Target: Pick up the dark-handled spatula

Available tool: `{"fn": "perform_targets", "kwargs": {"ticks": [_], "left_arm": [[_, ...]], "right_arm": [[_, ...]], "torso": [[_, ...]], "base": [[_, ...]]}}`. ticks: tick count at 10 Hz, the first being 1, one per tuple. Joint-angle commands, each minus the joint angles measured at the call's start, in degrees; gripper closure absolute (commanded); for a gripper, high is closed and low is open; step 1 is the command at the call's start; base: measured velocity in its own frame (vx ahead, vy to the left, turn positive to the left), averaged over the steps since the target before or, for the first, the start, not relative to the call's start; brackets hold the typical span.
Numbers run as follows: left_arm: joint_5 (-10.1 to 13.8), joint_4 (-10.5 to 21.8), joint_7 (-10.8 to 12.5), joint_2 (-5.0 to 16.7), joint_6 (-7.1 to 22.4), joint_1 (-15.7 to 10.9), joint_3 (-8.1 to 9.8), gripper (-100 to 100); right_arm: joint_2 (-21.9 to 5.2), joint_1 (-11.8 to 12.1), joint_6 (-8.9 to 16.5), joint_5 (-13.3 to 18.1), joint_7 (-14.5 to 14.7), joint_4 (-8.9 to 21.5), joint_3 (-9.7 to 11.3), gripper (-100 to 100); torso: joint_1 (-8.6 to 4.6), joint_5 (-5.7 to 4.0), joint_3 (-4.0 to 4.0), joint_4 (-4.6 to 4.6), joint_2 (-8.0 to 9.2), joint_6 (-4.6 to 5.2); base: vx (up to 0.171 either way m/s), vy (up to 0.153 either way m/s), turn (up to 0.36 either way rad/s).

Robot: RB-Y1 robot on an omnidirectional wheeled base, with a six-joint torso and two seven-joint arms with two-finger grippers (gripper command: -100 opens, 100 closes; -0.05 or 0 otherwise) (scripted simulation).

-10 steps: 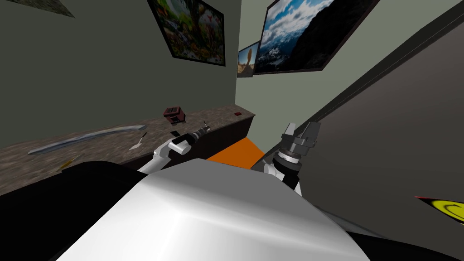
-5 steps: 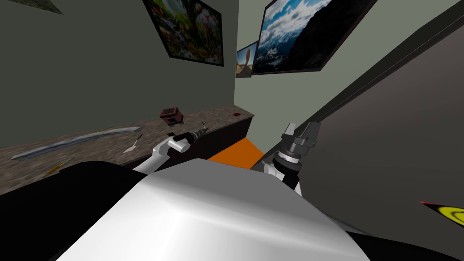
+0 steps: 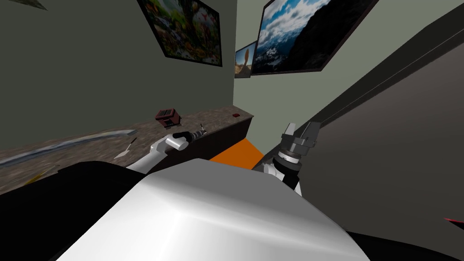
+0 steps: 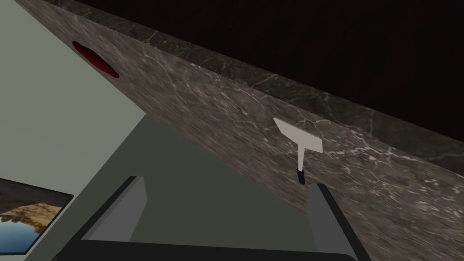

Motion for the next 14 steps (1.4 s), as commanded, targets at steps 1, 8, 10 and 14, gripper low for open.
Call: {"fn": "perform_targets", "kwargs": {"ticks": [1, 8, 10, 14], "left_arm": [[0.11, 0.50, -0.38, 0.07, 2.86, -0.50, -0.19, -100], [4.34, 4.39, -3.09, 2.64, 14.63, -2.41, 0.27, -100], [5.31, 5.30, -3.72, 3.08, 17.77, -2.84, 0.36, -100], [7.11, 7.04, -4.89, 3.87, 23.95, -3.65, 0.53, -100]], "right_arm": [[0.00, 0.00, 0.00, 0.00, 0.00, 0.00, 0.00, 0], [0.00, 0.00, 0.00, 0.00, 0.00, 0.00, 0.00, 0], [0.00, 0.00, 0.00, 0.00, 0.00, 0.00, 0.00, 0], [0.00, 0.00, 0.00, 0.00, 0.00, 0.00, 0.00, 0]], "torso": [[0.00, 0.00, 0.00, 0.00, 0.00, 0.00], [0.07, 0.02, -0.02, -0.02, -0.02, -0.01], [0.08, 0.02, -0.02, -0.02, -0.02, -0.02], [0.14, 0.04, -0.02, -0.02, -0.01, -0.01]], "base": [[0.094, 0.006, -0.016], [0.108, 0.022, -0.026], [0.108, 0.033, -0.021], [0.115, 0.037, -0.024]]}}
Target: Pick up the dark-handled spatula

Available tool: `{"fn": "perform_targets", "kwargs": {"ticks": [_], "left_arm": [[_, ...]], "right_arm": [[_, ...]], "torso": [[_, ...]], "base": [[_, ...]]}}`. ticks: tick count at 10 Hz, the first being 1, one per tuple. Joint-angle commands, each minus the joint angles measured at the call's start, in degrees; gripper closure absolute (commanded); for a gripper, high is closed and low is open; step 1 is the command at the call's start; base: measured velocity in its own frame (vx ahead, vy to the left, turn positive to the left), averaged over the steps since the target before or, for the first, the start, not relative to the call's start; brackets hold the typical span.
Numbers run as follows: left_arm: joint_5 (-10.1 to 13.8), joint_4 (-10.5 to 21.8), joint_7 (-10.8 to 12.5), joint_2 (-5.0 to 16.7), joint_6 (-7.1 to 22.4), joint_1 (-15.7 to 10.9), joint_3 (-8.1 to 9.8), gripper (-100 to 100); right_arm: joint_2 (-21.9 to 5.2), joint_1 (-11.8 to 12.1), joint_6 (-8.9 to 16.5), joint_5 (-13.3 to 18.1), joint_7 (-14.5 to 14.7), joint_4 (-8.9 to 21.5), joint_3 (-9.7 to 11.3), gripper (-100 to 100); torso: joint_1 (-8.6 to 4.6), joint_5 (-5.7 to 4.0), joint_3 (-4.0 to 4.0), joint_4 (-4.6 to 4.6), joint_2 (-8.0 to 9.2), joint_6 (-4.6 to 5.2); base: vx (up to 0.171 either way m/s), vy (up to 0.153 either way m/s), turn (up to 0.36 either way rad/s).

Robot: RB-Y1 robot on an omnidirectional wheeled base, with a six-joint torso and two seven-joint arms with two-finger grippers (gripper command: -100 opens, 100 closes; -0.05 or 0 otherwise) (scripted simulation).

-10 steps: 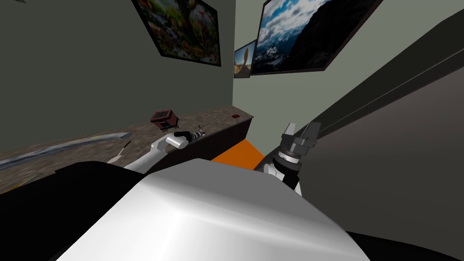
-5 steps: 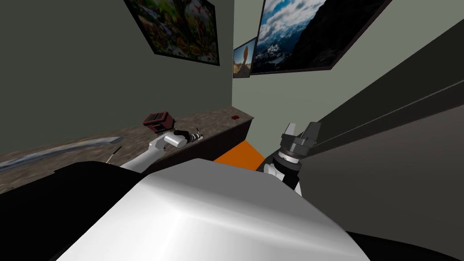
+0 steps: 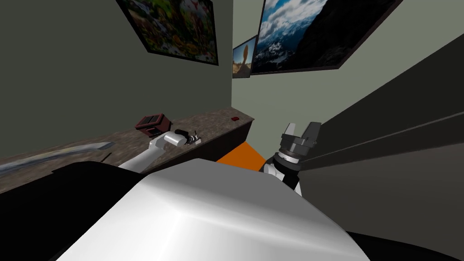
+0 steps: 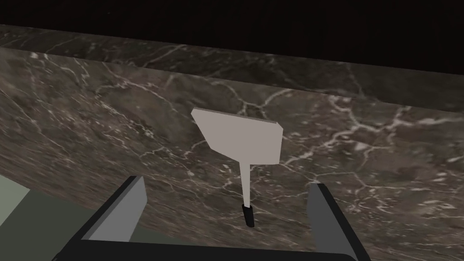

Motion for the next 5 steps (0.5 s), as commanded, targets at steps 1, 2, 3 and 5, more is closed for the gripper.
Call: {"fn": "perform_targets", "kwargs": {"ticks": [1, 2, 3, 5], "left_arm": [[0.66, 0.58, -0.43, 0.34, 1.97, -0.41, 0.09, -100], [1.48, 1.39, -0.97, 0.73, 4.06, -0.77, 0.17, -100], [1.48, 1.39, -0.97, 0.73, 4.53, -0.77, 0.17, -100], [2.92, 2.85, -1.94, 1.51, 8.23, -1.42, 0.31, -100]], "right_arm": [[0.00, 0.00, 0.00, 0.00, 0.00, 0.00, 0.00, 0], [0.00, 0.00, 0.00, 0.00, 0.00, 0.00, 0.00, 0], [0.00, -0.01, 0.00, 0.00, 0.00, 0.00, 0.00, 0], [0.00, -0.01, 0.00, 0.00, 0.00, 0.00, 0.00, 0]], "torso": [[0.00, 0.00, 0.00, 0.00, 0.00, 0.00], [-0.07, -0.01, 0.04, 0.01, 0.10, 0.00], [-0.09, -0.02, 0.07, 0.02, 0.14, 0.00], [-0.11, -0.03, 0.08, 0.03, 0.16, 0.00]], "base": [[0.103, 0.024, -0.014], [0.089, 0.022, -0.027], [0.090, 0.021, -0.015], [0.109, 0.030, -0.024]]}}
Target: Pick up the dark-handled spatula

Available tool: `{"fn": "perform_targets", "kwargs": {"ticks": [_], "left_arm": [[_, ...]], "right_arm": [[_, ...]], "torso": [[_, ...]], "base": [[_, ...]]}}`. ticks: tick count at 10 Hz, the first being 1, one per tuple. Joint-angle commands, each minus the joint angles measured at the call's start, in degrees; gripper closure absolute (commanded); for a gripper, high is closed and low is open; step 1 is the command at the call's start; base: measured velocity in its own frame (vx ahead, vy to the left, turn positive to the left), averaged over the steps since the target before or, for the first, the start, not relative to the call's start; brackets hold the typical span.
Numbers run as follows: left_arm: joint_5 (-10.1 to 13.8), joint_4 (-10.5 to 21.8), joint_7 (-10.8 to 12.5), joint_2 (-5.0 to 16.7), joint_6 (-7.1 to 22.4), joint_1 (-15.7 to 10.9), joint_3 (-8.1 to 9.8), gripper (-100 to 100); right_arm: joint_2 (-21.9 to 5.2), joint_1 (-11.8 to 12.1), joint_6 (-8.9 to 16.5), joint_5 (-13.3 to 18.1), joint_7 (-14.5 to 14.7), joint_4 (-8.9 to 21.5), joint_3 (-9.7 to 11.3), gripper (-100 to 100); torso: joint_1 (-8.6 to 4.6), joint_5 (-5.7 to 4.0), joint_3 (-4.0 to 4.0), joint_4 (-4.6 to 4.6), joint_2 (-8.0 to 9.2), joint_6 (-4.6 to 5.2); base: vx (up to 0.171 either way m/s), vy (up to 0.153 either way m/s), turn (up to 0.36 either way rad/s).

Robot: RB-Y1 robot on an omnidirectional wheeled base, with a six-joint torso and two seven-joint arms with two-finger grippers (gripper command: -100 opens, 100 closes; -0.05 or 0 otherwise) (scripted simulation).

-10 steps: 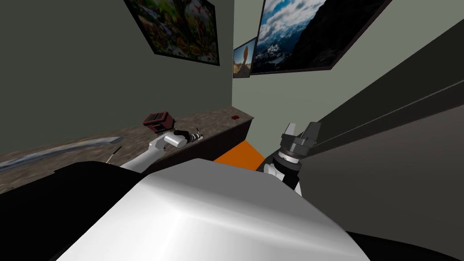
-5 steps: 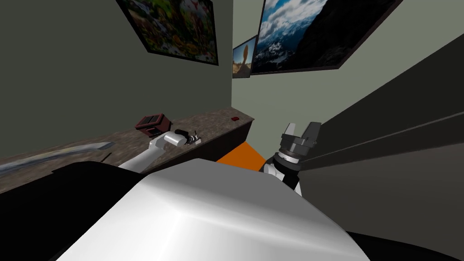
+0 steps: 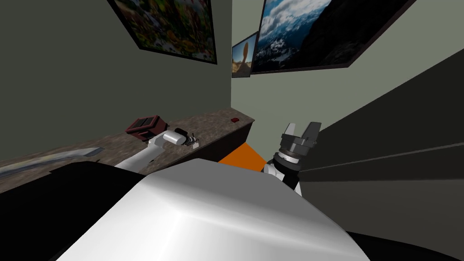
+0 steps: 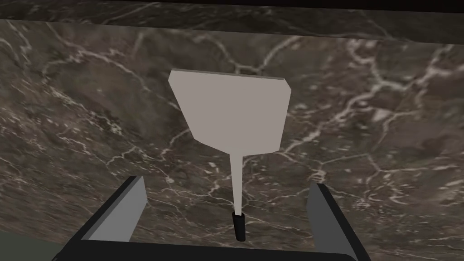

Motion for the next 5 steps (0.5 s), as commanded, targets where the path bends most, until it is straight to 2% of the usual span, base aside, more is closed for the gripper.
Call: {"fn": "perform_targets", "kwargs": {"ticks": [1, 3, 5], "left_arm": [[0.37, 0.58, -0.40, 0.17, 2.00, -0.24, -0.04, -100], [1.50, 1.76, -1.17, 0.85, 5.27, -0.77, 0.08, -100], [1.94, 2.21, -1.47, 1.10, 6.95, -0.98, 0.12, -100]], "right_arm": [[0.00, 0.00, 0.00, 0.00, 0.00, 0.00, 0.00, 0], [0.00, 0.00, 0.00, 0.00, 0.00, 0.00, 0.00, 0], [0.00, 0.00, 0.00, 0.00, 0.00, 0.00, 0.00, 0]], "torso": [[0.00, 0.00, 0.00, 0.00, 0.00, 0.00], [-0.02, 0.00, 0.04, 0.01, 0.07, 0.00], [-0.05, 0.00, 0.06, 0.02, 0.12, -0.01]], "base": [[0.101, 0.040, -0.018], [0.095, 0.031, -0.023], [0.070, 0.024, -0.010]]}}
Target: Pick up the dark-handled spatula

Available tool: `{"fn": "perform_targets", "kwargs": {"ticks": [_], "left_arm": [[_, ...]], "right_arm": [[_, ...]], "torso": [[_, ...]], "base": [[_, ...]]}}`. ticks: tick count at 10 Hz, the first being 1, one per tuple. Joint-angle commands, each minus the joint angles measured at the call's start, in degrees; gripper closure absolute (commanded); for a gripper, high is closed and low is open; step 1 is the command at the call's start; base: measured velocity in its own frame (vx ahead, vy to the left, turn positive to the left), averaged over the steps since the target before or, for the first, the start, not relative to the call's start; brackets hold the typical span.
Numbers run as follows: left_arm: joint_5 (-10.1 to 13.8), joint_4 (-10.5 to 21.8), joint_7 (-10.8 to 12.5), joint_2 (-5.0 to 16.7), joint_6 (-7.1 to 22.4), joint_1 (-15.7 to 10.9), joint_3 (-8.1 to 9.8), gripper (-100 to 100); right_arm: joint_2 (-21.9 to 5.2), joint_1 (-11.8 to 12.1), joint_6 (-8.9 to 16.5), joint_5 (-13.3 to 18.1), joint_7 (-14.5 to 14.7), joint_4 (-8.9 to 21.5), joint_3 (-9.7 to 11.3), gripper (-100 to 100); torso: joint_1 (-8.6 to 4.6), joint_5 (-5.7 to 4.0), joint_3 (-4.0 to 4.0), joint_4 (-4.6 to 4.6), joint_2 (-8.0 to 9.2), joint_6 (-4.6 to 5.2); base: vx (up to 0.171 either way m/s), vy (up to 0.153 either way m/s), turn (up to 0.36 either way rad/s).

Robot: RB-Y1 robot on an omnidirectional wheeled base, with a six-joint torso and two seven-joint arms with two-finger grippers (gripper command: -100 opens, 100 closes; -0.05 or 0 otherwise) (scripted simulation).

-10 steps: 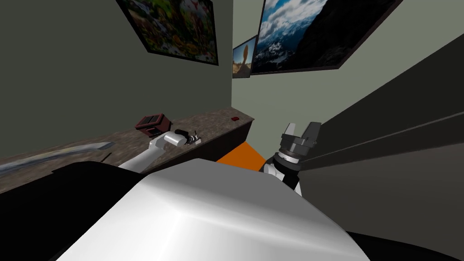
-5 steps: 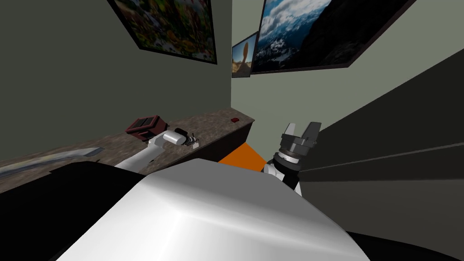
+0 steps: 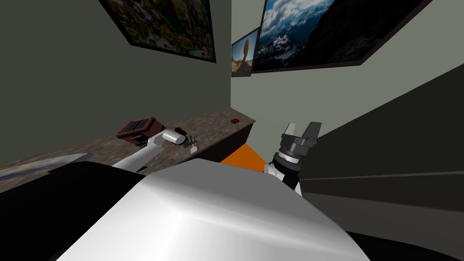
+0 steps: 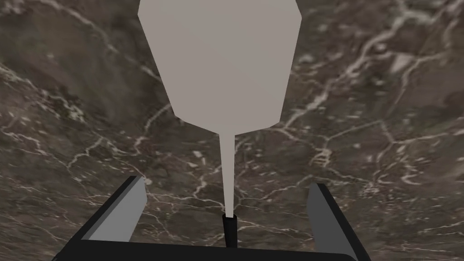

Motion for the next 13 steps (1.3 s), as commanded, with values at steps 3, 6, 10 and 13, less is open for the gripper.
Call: {"fn": "perform_targets", "kwargs": {"ticks": [3, 6, 10, 13], "left_arm": [[0.72, 0.72, -0.53, 0.40, 2.12, -0.32, 0.10, -100], [-0.16, 3.05, -0.40, -0.40, 1.19, -0.97, -0.56, -100], [-1.14, 5.83, -0.30, -1.31, -0.13, -1.70, -1.28, -100], [-1.19, 5.96, -0.28, -1.33, -0.22, -1.71, -1.30, 100]], "right_arm": [[0.00, 0.00, 0.00, 0.00, 0.00, 0.00, 0.00, 0], [0.00, -0.02, 0.00, 0.00, 0.00, 0.00, 0.01, 0], [0.00, -0.02, 0.00, 0.00, 0.00, 0.00, 0.00, 0], [0.00, -0.01, 0.00, 0.00, 0.00, 0.00, 0.00, 0]], "torso": [[0.01, 0.00, 0.01, 0.00, 0.01, 0.00], [-0.07, -0.01, 0.18, 0.07, 0.33, 0.03], [-0.02, 0.00, 0.27, 0.10, 0.47, 0.00], [-0.10, 0.00, 0.17, 0.07, 0.29, 0.01]], "base": [[0.056, 0.021, -0.015], [-0.020, 0.010, -0.082], [-0.041, 0.019, -0.085], [0.000, 0.000, 0.000]]}}
